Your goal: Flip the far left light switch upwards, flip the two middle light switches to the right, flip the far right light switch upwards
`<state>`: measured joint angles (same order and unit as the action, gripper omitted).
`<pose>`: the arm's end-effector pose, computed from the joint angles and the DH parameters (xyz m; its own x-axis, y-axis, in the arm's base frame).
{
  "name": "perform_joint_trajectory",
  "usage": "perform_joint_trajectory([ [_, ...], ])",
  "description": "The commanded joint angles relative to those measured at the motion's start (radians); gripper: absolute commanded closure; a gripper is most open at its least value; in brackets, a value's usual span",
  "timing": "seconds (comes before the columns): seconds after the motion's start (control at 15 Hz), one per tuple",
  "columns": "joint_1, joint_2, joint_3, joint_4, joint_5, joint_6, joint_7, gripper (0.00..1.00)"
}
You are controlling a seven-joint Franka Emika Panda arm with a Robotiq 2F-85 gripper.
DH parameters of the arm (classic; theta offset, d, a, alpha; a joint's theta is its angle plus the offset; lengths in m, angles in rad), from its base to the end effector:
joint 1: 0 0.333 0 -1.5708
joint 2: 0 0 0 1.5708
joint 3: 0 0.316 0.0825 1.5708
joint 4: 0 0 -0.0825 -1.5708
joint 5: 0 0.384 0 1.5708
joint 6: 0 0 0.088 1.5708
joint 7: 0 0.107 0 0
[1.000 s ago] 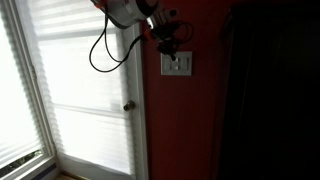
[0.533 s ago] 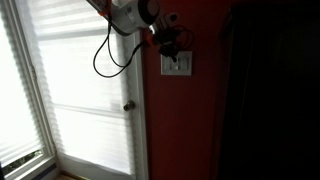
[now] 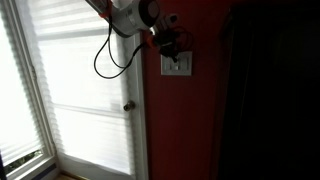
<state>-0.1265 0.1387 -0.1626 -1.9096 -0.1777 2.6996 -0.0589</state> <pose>0.6152 -0.1718 0.5001 0.8148 -0.0007 0.5797 -0.1528 -0.9649 0.2136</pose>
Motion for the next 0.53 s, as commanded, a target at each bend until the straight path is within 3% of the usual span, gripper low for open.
perform_joint_trajectory([
  [0.0, 0.005, 0.025, -0.019, 0.021, -0.078, 0.052, 0.071, 1.0],
  [0.47, 0.01, 0.038, -0.058, 0.028, -0.273, 0.082, 0.151, 1.0],
])
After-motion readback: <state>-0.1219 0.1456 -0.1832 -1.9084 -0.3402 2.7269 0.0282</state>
